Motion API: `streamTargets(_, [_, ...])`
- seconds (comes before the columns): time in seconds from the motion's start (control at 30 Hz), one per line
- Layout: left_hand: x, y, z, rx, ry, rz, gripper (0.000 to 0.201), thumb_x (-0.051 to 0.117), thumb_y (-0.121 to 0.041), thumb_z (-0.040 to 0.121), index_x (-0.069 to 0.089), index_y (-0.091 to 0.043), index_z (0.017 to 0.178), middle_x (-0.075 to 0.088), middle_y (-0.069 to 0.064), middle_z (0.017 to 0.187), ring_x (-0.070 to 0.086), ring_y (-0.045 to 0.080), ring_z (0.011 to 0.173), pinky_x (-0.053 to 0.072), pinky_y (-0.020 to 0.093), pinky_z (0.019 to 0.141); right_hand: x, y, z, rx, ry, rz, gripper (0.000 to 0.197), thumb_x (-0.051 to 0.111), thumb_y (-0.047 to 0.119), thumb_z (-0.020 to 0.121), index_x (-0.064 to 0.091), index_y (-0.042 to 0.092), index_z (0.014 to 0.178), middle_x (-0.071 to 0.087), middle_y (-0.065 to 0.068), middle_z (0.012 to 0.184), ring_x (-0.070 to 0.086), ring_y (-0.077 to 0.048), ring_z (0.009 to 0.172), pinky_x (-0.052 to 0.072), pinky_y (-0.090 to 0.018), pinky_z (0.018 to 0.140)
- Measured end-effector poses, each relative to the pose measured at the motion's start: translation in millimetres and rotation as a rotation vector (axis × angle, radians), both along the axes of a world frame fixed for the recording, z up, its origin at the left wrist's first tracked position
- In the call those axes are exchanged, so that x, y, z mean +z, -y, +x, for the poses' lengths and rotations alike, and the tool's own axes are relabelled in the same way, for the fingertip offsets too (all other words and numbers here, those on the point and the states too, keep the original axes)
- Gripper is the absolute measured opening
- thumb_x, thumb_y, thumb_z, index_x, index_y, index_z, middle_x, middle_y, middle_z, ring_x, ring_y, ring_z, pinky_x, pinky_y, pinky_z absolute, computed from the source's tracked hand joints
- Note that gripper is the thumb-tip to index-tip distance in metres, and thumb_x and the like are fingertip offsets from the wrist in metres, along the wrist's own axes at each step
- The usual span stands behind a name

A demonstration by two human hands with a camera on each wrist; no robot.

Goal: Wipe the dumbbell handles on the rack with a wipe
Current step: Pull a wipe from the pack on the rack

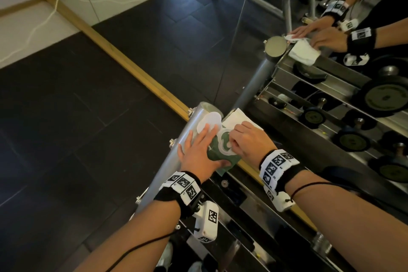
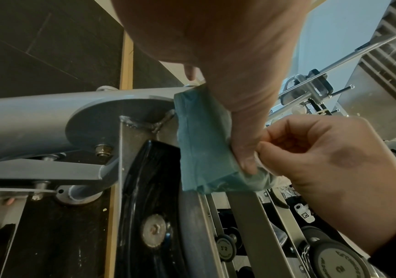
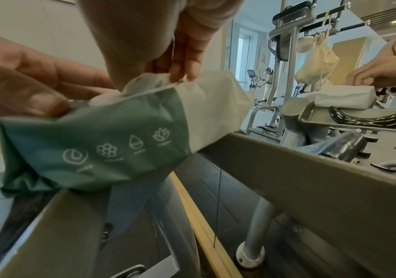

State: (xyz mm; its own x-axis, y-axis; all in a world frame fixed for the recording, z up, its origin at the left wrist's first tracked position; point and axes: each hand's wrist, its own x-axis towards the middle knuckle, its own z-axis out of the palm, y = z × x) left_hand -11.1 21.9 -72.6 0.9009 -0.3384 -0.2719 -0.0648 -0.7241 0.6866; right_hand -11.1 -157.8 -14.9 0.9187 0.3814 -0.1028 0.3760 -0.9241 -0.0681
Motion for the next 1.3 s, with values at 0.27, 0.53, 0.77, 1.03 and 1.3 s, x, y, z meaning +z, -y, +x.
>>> streamTargets(0.27, [0.2, 7.3, -3.2, 0.049, 0.064, 0.003, 0.091, 0.069, -0.064, 0.072, 0.004, -0.072, 0.136, 0.011, -0.021, 0.160, -0.008, 0.021, 0.149, -0.001, 0.059, 0.119, 0.0, 4.4, -1.7, -0.088, -0.003, 0.263, 0.003, 0.060, 0.017, 0.084, 0.059, 0.014, 0.083, 0.057, -0.001, 0.083, 0.048, -0.017, 0.083, 0.046, -0.031, 0.077])
streamTargets(0.53, [7.5, 18.7, -7.1, 0.071, 0.096, 0.056, 0.090, 0.069, -0.058, 0.076, 0.008, -0.064, 0.142, 0.005, -0.018, 0.161, -0.012, 0.021, 0.149, -0.002, 0.063, 0.115, 11.4, 15.9, -9.3, -0.246, -0.044, 0.509, 0.009, 0.062, 0.014, 0.082, 0.055, 0.020, 0.084, 0.057, 0.007, 0.088, 0.046, -0.007, 0.085, 0.039, -0.021, 0.075])
streamTargets(0.77, [4.2, 17.9, -3.5, 0.065, 0.083, 0.090, 0.091, 0.069, -0.064, 0.071, 0.010, -0.064, 0.140, 0.012, -0.019, 0.160, -0.004, 0.018, 0.150, -0.001, 0.062, 0.116, 36.4, 13.0, -15.9, -0.494, -0.027, 0.857, 0.008, 0.055, 0.011, 0.091, 0.053, 0.018, 0.087, 0.059, 0.008, 0.073, 0.055, 0.000, 0.064, 0.042, -0.013, 0.060])
streamTargets(1.03, [49.2, 15.4, 3.5, -0.101, 0.012, 0.198, 0.083, 0.065, -0.058, 0.082, 0.018, -0.049, 0.150, 0.013, -0.010, 0.163, 0.007, 0.027, 0.150, 0.011, 0.058, 0.117, 97.7, 42.9, -48.3, -0.725, 0.101, 1.187, 0.015, 0.048, 0.009, 0.096, 0.052, 0.022, 0.088, 0.049, 0.007, 0.072, 0.046, -0.009, 0.064, 0.041, -0.029, 0.062])
streamTargets(1.3, [160.2, 71.9, -28.1, -0.426, -0.039, -0.399, 0.056, 0.067, -0.013, 0.090, 0.049, -0.027, 0.142, 0.062, -0.001, 0.132, 0.056, 0.014, 0.122, 0.045, 0.027, 0.104, 125.9, 61.3, -149.5, -0.871, 0.162, 1.093, 0.024, 0.046, 0.004, 0.095, 0.049, 0.025, 0.085, 0.050, 0.007, 0.074, 0.045, 0.002, 0.061, 0.039, -0.016, 0.062])
